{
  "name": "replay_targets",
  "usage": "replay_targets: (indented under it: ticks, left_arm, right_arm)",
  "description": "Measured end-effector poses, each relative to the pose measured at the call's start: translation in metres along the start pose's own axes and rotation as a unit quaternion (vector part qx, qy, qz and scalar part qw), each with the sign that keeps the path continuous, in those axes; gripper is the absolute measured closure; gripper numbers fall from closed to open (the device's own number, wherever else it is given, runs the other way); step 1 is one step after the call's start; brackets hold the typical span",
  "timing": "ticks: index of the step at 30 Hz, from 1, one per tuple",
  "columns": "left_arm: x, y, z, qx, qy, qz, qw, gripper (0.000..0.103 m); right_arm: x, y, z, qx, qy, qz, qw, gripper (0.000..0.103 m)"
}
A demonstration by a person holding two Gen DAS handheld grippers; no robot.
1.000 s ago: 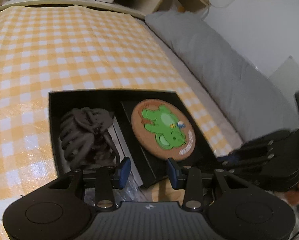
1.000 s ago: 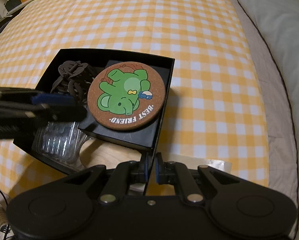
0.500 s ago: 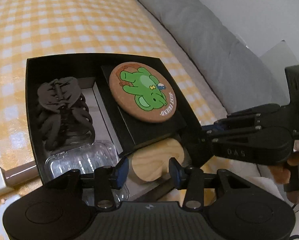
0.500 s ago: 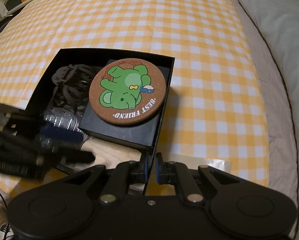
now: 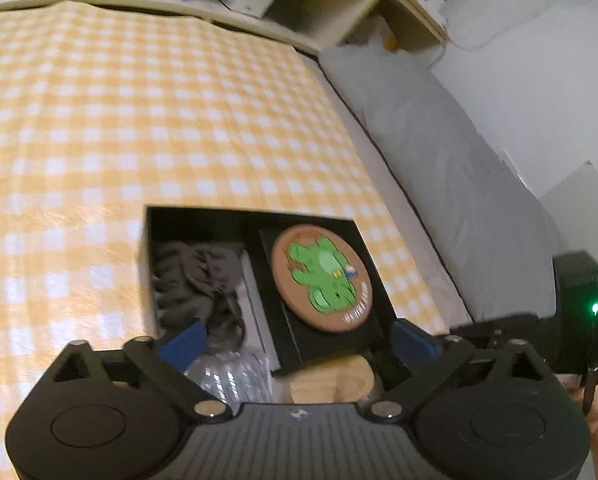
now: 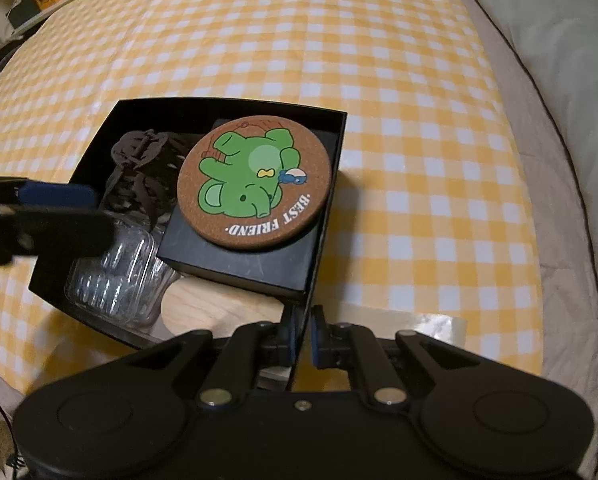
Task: Organize rigid objects
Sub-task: 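Withdraw the left gripper and move it to the white tape measure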
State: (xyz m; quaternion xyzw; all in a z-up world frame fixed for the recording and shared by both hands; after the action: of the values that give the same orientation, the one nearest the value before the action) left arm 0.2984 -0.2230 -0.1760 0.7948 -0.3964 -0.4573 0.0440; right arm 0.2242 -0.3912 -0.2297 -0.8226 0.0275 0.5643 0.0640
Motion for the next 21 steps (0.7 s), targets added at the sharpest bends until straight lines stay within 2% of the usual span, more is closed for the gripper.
replay_targets:
  ticks: [8,12,21]
  left_arm:
    - [-0.034,-0.009,-0.005,0.034,0.006,-0.038,0.9987,0.000]
    - [-0.054,-0.022,-0.004,0.047,0.023,-0.050,0.9974,0.000]
    - [-0.066,-0.059,0.031,0.033,0.006,-0.051,0.9982,0.002]
  right_arm:
    - [0.003,0.003,0.000,0.023,-0.004,-0.003,1.000,0.095]
    - [0.003,0.001,0.000,0.011,-0.006,0.008,1.000,0.096]
    - [0.004,0.001,0.000,0.007,-0.005,0.010,1.000,0.096]
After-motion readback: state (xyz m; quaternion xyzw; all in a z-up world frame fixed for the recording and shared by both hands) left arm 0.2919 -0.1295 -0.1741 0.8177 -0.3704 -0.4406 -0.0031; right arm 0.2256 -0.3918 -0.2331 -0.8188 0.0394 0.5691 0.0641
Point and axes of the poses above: each gripper's, at about its wrist camera, not at the fingertips, and x roughly the way its jaws point, y to its right, z to its underside, the point moved 10 cm from there along x, roughly the way its jaws point, and after that the axes turned 7 degrees about x, right-handed, at the moved point
